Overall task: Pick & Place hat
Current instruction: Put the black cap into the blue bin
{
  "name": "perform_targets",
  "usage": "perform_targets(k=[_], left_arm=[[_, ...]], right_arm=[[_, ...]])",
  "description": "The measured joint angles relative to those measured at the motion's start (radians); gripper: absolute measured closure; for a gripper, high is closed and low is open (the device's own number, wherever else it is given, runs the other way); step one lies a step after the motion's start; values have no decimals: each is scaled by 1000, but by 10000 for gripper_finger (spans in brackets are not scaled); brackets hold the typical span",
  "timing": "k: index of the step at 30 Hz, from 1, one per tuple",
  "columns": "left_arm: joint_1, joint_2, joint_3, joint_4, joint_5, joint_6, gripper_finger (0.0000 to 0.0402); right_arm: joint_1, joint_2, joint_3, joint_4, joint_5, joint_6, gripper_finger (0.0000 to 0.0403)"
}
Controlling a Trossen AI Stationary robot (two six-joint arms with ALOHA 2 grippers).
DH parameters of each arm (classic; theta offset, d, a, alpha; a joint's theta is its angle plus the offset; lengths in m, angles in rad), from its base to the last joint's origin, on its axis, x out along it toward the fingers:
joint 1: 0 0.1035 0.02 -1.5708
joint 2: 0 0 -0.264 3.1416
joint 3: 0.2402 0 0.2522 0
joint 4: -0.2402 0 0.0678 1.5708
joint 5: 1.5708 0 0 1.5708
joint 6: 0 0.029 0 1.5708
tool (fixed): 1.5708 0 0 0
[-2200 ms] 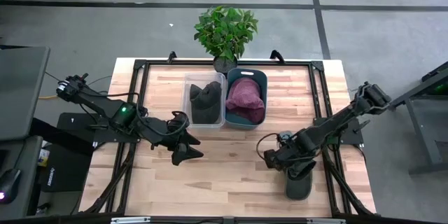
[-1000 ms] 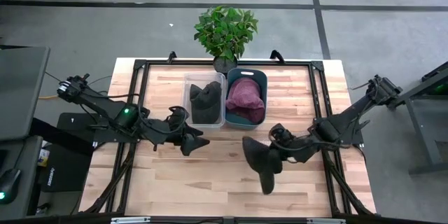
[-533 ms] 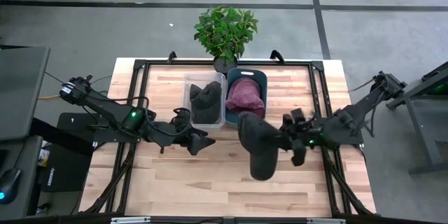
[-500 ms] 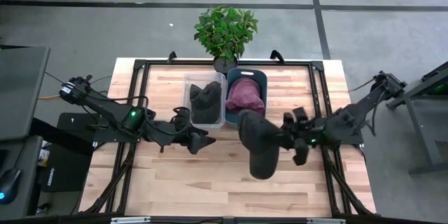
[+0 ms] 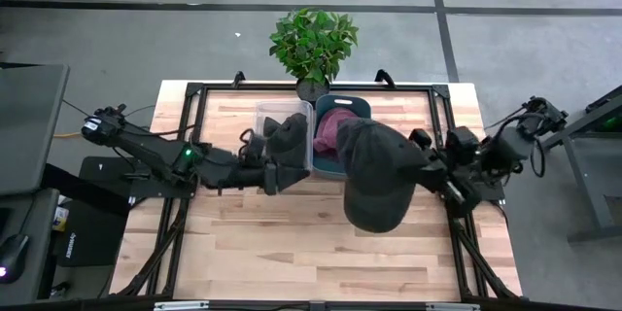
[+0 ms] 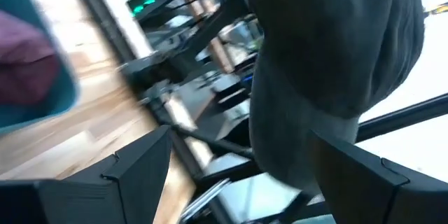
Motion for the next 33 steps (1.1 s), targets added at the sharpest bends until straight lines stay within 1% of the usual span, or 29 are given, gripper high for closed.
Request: perform_targets(k=[7, 10, 13, 17, 23, 25, 31, 33], left_arm=[[108, 0, 0, 159, 115, 14, 90], [155, 0, 0, 218, 196, 14, 90], [197, 0, 0, 280, 299, 15, 90], [246, 0, 0, 364, 429, 15, 90], [295, 32, -1, 508, 554, 13, 90], [310, 29, 0, 552, 580, 14, 90], [343, 78, -5, 620, 580, 10, 90], [353, 100, 5, 682, 579, 11, 90]], right_arm=[[-19, 0, 0, 155, -199, -77, 400], [-31, 0, 0, 190, -275, -89, 400], [-47, 1, 0, 217, -344, -91, 400], [-73, 1, 0, 242, -414, -90, 398], [-111, 1, 0, 266, -471, -74, 399], [-124, 6, 0, 273, -496, -62, 400], [-156, 17, 0, 275, -527, -6, 400], [-162, 17, 0, 274, -540, 2, 400]])
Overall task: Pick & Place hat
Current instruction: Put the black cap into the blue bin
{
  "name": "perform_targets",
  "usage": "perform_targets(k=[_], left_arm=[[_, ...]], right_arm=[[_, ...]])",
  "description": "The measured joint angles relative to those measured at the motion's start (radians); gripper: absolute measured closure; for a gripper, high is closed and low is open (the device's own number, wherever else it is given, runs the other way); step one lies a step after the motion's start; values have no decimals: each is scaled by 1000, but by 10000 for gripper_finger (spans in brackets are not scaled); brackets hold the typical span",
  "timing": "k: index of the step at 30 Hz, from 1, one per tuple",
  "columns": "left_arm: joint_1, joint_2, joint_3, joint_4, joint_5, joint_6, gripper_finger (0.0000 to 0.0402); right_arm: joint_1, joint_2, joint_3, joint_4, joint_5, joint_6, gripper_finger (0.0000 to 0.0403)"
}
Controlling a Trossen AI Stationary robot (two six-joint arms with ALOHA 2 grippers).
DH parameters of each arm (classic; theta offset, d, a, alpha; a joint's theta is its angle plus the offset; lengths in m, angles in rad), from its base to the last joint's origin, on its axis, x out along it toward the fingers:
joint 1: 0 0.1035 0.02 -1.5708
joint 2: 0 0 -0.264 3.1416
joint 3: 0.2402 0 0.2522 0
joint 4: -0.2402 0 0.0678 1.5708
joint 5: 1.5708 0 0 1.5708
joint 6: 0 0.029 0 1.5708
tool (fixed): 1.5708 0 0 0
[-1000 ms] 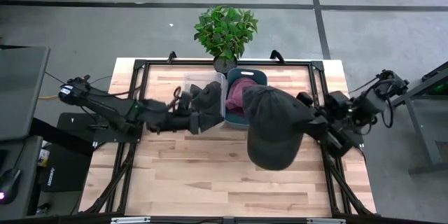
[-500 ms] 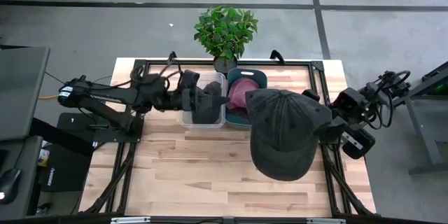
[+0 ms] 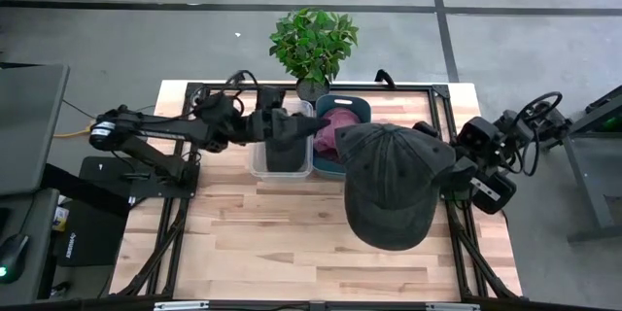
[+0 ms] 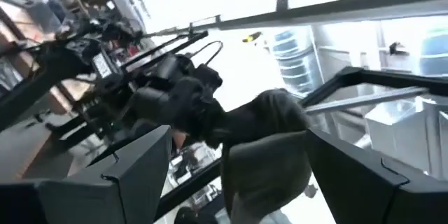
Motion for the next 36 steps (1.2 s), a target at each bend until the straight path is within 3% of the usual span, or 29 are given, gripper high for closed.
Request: perform_targets(k=[5, 9, 15, 19, 31, 36], left_arm=[[7, 28, -5, 44, 56, -9, 90], [6, 58, -7, 61, 88, 83, 90], [5, 76, -4, 84, 83, 281, 90], [6, 74, -6, 86, 79, 318, 90], [5, 74, -5, 108, 84, 800, 90], [5, 74, -5, 107, 100, 844, 90]], right_arm=[[-6, 0, 0, -6, -27, 16, 400], [-6, 0, 0, -22, -53, 17, 400], [-6, 0, 0, -29, -57, 31, 400], [-9, 0, 0, -34, -52, 31, 399], [-69, 0, 0, -33, -64, 66, 400], [-101, 0, 0, -34, -80, 105, 398]])
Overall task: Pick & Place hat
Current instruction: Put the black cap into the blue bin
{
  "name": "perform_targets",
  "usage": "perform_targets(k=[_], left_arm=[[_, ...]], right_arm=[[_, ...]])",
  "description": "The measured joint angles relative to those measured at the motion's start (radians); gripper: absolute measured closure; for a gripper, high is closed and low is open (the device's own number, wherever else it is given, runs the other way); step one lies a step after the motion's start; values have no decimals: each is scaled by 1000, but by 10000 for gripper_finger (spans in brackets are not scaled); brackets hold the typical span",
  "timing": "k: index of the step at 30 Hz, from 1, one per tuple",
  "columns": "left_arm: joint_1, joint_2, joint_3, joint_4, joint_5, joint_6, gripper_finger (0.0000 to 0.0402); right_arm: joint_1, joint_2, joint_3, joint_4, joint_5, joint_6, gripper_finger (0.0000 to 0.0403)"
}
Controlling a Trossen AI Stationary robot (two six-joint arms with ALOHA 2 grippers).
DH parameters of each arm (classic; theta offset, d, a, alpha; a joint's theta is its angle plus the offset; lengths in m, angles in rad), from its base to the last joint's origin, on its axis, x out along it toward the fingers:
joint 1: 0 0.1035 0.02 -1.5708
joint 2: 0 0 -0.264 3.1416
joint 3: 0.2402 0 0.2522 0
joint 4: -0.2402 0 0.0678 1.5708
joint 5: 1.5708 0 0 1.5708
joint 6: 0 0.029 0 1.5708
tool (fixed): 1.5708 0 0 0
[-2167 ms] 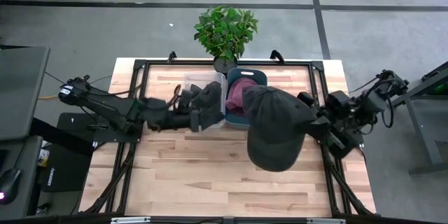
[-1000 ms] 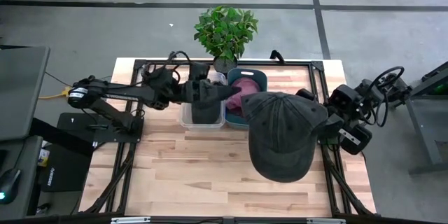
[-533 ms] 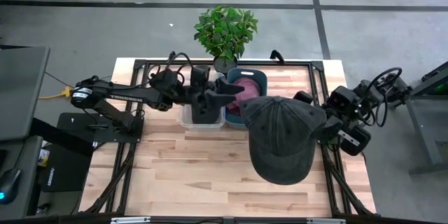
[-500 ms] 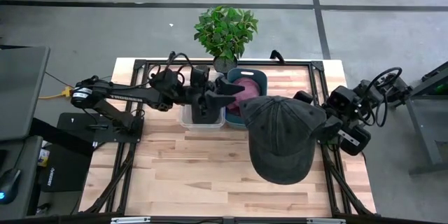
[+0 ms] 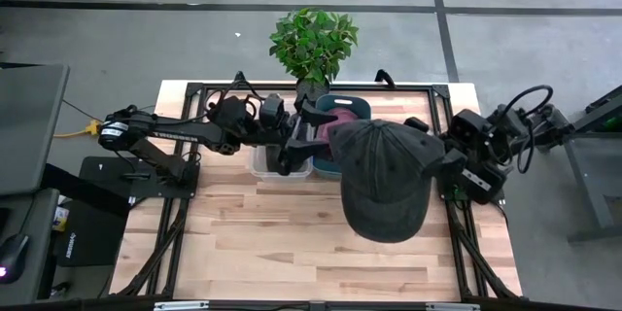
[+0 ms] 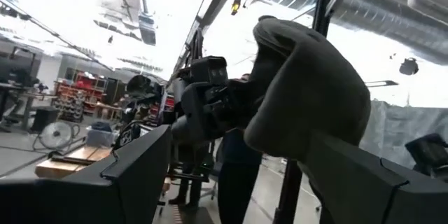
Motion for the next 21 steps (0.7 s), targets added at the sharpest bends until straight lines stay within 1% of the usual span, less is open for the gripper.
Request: perform_targets(k=[6, 13, 18, 21], left_arm=[[0, 0, 0, 0, 1, 49, 90], [0, 0, 0, 0, -1, 57, 90], [0, 0, 0, -1, 7, 56, 90], [0, 0, 0, -6, 46, 47, 90]], right_arm=[[-23, 1, 0, -19, -2, 32, 397], [-61, 42, 0, -18, -13, 81, 398], [-112, 81, 0, 25, -60, 129, 397], [-138, 85, -1, 55, -101, 149, 399]])
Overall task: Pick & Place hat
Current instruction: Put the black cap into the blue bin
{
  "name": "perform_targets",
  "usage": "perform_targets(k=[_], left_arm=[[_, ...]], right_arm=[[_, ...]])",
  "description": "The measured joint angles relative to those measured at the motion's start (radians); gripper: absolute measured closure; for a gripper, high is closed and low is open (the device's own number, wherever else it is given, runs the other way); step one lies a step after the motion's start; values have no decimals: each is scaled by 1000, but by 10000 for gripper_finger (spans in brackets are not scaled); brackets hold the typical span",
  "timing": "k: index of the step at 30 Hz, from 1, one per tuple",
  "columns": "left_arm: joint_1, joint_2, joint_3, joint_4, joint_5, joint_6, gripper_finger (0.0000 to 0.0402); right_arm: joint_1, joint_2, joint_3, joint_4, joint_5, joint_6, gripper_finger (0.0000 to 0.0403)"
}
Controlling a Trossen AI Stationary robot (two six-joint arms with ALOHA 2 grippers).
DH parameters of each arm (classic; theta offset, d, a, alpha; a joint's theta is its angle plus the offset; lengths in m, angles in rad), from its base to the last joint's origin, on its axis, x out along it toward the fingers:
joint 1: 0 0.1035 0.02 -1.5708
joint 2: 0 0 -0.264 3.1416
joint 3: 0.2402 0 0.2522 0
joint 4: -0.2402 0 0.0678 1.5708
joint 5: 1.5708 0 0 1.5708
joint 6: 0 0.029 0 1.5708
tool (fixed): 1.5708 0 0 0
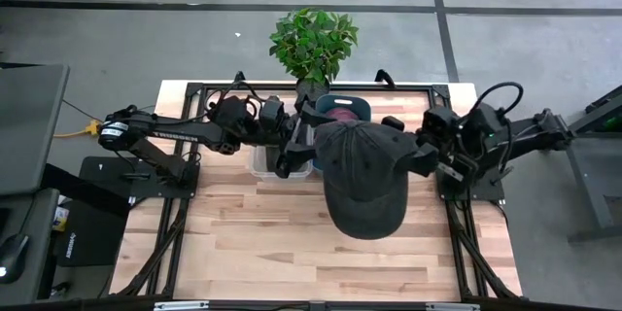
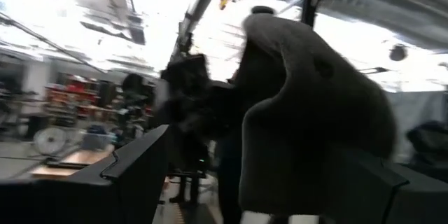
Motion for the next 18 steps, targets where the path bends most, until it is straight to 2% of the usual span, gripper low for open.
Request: perform_targets(k=[10, 18], left_arm=[[0, -1, 0, 33, 173, -75, 90], [0, -2, 0, 63, 200, -104, 90]], right_arm=[[-11, -48, 0, 1, -28, 18, 398], [-10, -32, 0, -4, -49, 62, 398]])
